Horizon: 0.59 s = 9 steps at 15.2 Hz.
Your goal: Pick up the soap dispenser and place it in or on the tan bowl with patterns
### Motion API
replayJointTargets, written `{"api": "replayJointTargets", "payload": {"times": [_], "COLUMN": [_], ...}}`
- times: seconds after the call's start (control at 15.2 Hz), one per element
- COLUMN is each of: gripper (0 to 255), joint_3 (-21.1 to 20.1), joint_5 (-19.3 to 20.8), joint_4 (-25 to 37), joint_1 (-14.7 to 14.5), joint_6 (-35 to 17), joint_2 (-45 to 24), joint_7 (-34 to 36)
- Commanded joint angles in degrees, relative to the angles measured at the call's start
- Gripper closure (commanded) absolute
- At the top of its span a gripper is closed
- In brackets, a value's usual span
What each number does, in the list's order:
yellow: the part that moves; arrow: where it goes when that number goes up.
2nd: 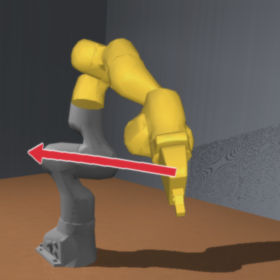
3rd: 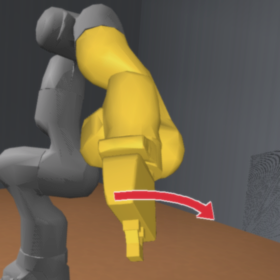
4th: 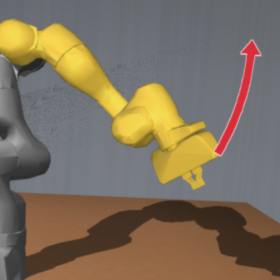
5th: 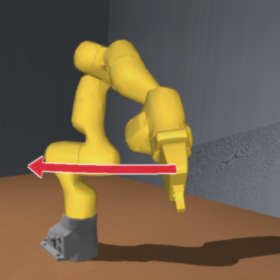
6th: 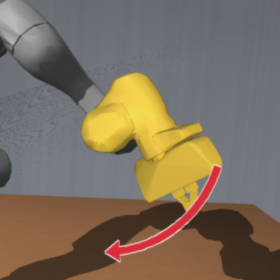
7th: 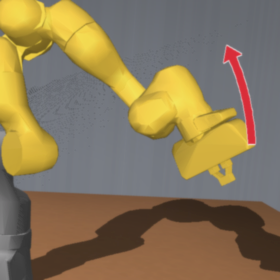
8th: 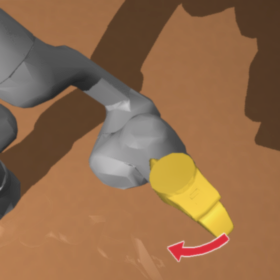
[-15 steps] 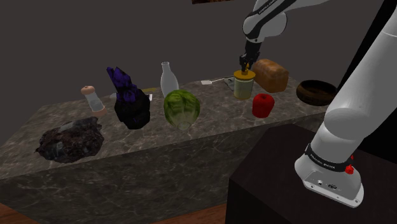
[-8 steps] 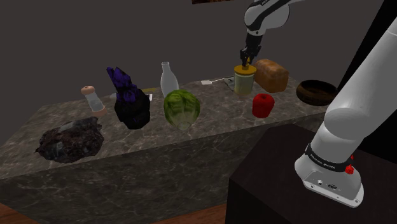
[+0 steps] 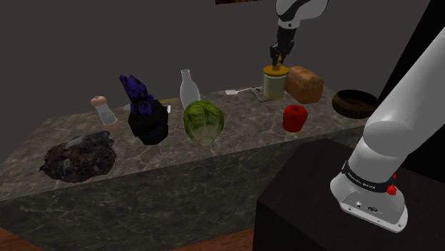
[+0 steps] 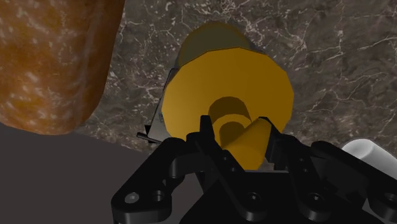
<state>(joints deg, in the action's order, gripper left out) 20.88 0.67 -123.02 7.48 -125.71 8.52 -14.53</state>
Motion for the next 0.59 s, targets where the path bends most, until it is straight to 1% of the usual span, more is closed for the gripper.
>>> {"api": "replayJointTargets", "payload": {"times": [0.0, 0.53], "gripper": [255, 255], "joint_3": [-0.17, -0.5], "joint_5": [0.24, 0.66], "joint_4": [1.14, 6.22], "joint_1": [-0.03, -0.09], "joint_6": [1.66, 7.8], "joint_2": [0.58, 1.71], "joint_7": [0.32, 0.82]}}
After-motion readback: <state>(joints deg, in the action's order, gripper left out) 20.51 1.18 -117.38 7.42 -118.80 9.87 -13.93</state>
